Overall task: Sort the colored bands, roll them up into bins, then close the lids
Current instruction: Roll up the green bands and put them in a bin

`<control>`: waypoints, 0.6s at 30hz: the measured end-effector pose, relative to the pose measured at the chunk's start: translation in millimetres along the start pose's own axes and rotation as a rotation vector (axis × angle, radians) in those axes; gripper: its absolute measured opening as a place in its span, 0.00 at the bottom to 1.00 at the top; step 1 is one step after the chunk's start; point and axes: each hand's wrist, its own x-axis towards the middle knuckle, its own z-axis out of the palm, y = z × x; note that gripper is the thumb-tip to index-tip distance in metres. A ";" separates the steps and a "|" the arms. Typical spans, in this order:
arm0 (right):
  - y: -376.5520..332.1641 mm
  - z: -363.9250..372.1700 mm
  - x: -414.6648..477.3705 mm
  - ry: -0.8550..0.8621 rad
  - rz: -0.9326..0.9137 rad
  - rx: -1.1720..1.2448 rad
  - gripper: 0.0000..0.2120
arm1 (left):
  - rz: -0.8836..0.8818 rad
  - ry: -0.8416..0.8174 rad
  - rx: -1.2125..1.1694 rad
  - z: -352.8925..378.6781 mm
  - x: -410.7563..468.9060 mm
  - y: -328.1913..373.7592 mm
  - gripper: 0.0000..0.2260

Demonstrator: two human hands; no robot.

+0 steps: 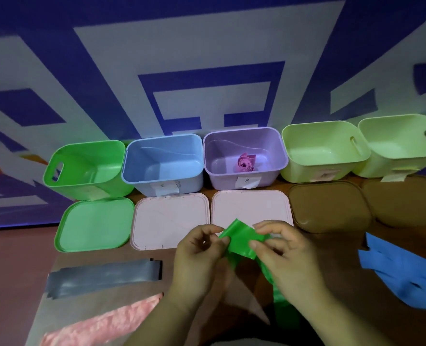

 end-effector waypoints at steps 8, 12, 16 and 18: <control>-31.4 3.8 -12.4 -0.226 0.031 -0.068 0.18 | 0.049 -0.038 0.044 -28.7 -12.1 19.7 0.07; -40.4 15.7 -17.2 -0.163 -0.040 -0.134 0.15 | 0.055 -0.111 0.123 -44.5 -20.1 27.7 0.09; -46.8 30.4 -24.4 -0.154 -0.172 -0.311 0.13 | 0.152 -0.143 0.218 -65.9 -27.1 30.4 0.09; -50.4 36.1 -27.4 -0.134 -0.243 -0.442 0.13 | 0.227 -0.203 0.238 -75.6 -31.8 34.7 0.09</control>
